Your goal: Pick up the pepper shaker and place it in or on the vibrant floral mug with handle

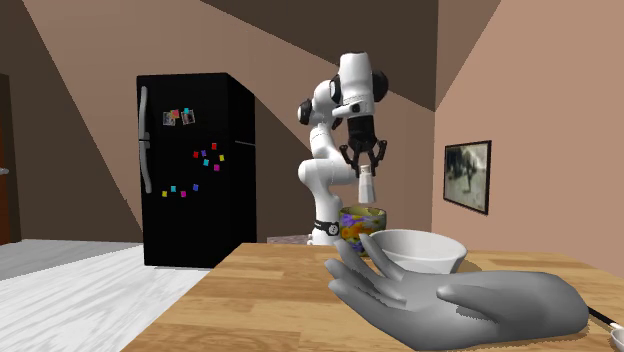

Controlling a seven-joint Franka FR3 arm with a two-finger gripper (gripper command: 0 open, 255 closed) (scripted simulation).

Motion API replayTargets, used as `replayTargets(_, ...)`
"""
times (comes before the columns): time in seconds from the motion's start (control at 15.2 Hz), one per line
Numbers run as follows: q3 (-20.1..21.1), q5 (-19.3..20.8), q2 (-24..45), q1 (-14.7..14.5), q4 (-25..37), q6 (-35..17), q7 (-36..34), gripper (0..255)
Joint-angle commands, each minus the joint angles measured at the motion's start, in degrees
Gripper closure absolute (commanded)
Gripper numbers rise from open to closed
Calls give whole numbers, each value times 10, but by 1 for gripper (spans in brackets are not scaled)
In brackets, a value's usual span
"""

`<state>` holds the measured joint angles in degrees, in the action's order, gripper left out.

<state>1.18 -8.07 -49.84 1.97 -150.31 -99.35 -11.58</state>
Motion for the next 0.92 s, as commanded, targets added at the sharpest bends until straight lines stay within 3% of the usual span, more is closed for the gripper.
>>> replayTargets(0.0, 0, -1, -1, 0, -16, -15, 2, 255)
replayTargets(0.2, 1, -2, -1, 0, -39, -38, 5, 255)
replayTargets(0.73, 1, -2, -1, 0, -39, -38, 5, 255)
replayTargets(0.79, 1, -2, -1, 0, -39, -38, 5, 0)
replayTargets(0.86, 1, -2, -1, 0, -39, -38, 5, 0)
